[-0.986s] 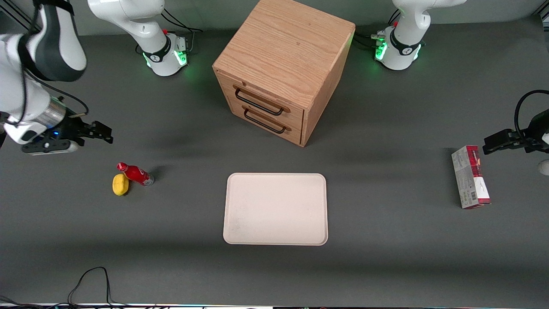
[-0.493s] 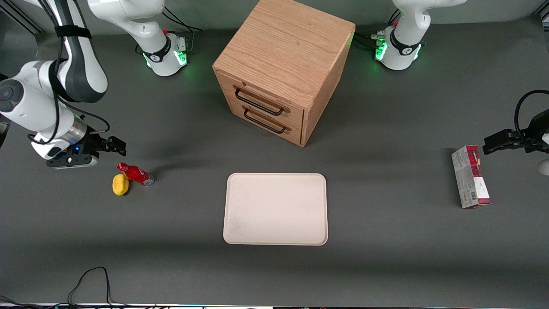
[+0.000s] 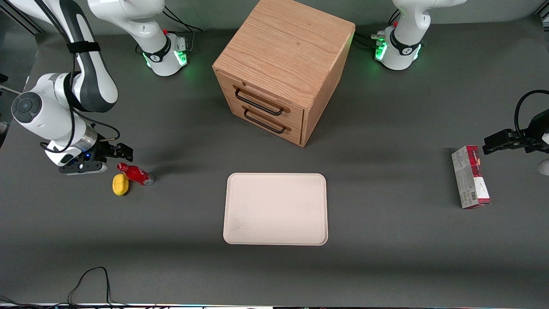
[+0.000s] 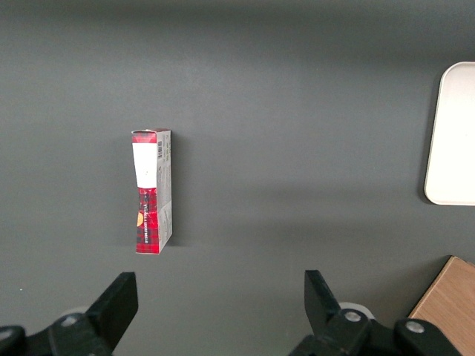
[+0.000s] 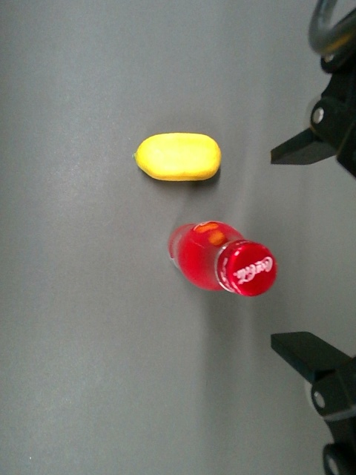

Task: Place coke bottle on tray
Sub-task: 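Move the open right gripper over the red Coca-Cola bottle, then lower the right gripper and close it around the bottle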

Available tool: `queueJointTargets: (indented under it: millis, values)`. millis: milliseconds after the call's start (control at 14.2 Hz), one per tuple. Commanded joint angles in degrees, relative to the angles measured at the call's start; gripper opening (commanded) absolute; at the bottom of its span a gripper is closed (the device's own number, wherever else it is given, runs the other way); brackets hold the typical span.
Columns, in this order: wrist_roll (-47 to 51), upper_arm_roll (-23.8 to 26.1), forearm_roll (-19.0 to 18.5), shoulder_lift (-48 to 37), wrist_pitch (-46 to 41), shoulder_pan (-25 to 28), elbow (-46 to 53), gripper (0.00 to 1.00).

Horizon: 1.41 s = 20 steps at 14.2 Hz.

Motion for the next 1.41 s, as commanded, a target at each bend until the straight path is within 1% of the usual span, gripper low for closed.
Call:
queueJointTargets:
  millis: [0,211,986,1056,1127,1197,1268,1338]
  values:
    - [-0.8,-0.4,-0.8,1.8,2.7,0.6,-0.3,1.00]
    - [-0.8,-0.4,-0.5,2.6,3.9,1.4,-0.3,1.00]
    - [-1.0,-0.4,-0.5,3.3,6.1,1.4,-0.1,1.00]
    - [-1.0,-0.4,-0.5,3.3,6.1,1.4,0.0,0.94]
    - [-1.0,-0.4,-0.5,3.3,6.1,1.4,0.0,0.81]
    - [-1.0,-0.4,-0.5,3.4,6.1,1.4,0.0,0.66]
    - [-1.0,-0.4,-0.5,3.5,6.1,1.4,0.1,0.54]
    - [-1.0,-0.4,-0.5,3.6,6.1,1.4,0.1,0.44]
